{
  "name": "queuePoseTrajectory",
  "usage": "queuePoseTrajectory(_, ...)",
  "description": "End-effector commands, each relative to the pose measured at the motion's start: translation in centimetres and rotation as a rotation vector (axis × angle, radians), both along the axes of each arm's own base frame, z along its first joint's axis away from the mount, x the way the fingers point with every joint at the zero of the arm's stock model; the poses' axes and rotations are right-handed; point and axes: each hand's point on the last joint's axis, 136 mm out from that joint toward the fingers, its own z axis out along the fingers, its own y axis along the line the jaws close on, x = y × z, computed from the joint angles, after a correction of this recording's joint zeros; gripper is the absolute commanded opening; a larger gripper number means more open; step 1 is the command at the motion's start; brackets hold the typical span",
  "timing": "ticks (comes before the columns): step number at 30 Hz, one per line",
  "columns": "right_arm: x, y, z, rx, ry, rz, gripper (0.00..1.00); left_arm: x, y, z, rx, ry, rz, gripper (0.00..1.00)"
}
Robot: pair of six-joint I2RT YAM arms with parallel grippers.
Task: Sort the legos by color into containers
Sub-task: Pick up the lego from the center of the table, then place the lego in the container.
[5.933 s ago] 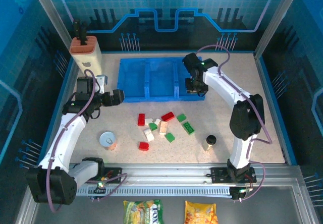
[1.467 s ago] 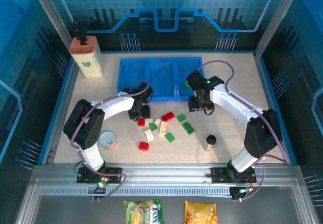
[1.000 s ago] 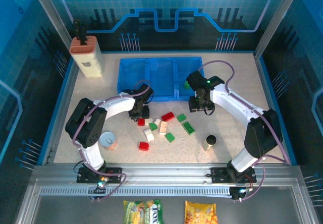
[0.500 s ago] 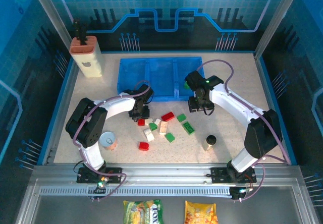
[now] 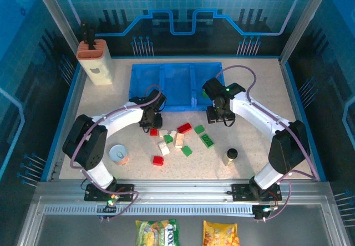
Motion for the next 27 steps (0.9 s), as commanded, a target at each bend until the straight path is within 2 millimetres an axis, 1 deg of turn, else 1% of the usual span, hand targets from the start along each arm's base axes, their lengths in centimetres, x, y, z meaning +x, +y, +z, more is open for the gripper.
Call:
queuePoseTrajectory(1,-0.2,0.0,0.9,-0.008,-0.018,-0.007,0.56,0.4,-0.3,2.9,-0.01,-0.041,-0.027,0.3)
queuePoseTrajectory(8,-0.5,-0.4,0.8,-0.019,-0.017,-0.012,0.56,2.1,-1.9,6.4,-0.07,-0.106,-0.045,0.29)
queuePoseTrajectory(13,-0.9,-0.7,0.7,-0.027,-0.017,-0.018,0.56,4.0,-3.8,8.4,-0.097,-0.146,-0.07,0.29)
queuePoseTrajectory(17,-1.1,-1.1,0.4,-0.039,-0.011,-0.023,0.56,5.7,-5.3,9.4,-0.111,-0.17,-0.085,0.29)
queuePoseTrajectory(22,-1.3,-1.2,0.0,-0.046,-0.005,-0.027,0.56,8.4,-6.9,10.2,-0.124,-0.208,-0.087,0.28)
queuePoseTrajectory(27,-1.6,-1.7,-0.6,-0.072,0.008,-0.033,0.56,11.1,-7.9,10.9,-0.104,-0.273,-0.086,0.28)
